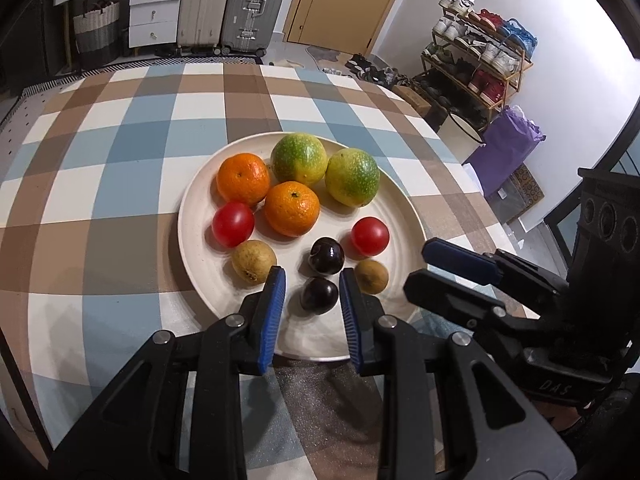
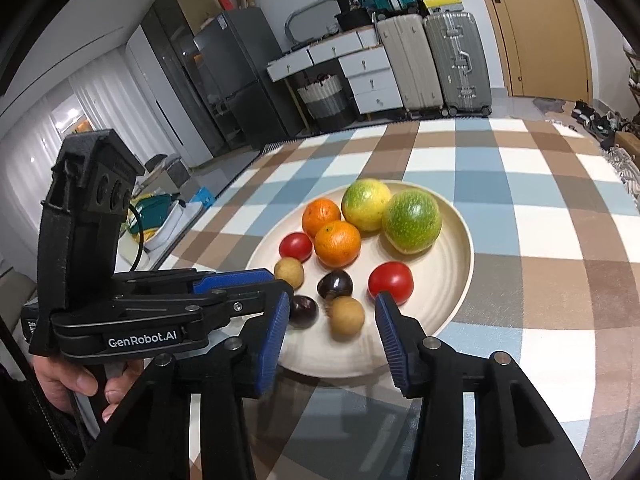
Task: Organize fruits
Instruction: 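Withdraw both tools up and away from the plate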
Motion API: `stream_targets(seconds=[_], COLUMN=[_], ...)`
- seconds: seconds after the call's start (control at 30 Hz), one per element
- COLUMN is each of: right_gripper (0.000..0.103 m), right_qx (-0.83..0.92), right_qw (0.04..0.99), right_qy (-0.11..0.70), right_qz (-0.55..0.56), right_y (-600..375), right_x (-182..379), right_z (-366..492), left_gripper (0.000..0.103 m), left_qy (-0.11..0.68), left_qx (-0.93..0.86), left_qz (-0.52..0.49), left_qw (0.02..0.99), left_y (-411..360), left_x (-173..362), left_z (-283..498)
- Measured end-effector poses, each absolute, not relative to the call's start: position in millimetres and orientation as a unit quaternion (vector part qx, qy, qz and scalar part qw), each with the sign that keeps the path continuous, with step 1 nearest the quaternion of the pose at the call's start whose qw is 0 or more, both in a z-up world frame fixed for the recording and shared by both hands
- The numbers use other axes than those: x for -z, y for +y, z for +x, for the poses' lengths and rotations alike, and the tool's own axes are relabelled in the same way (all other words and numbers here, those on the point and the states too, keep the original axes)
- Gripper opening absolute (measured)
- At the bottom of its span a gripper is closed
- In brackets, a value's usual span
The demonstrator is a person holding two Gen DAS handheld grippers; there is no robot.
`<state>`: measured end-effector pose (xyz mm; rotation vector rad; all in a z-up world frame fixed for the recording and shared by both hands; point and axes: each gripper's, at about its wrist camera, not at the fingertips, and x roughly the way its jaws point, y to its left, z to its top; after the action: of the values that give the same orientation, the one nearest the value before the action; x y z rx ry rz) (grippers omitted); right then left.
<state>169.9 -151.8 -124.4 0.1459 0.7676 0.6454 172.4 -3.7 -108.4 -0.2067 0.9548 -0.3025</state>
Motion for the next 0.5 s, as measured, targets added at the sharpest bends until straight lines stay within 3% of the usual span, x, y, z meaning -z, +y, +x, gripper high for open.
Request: stream_targets(seconds=[0.23, 0.5], right_gripper=[0.046, 0.055], right_qx=[-0.294, -0.277], right_qw=[0.888, 0.910], right_qy=[0.341, 0.292], right_qz=[0.089, 0.105], right_y=[-167.5, -188.5], right_x=[109.0, 82.0], right_z=[153.6, 120.8], left_gripper=[0.024, 0.024], left_qy=[0.439, 0.405], left_qx=[0.138, 0.129], left_qz=[-0.102, -0.098], left_qw=[0.882, 0.900], left_y=[1.0, 3.0], left_x=[90.7, 60.4], left_z=[155.2, 120.8])
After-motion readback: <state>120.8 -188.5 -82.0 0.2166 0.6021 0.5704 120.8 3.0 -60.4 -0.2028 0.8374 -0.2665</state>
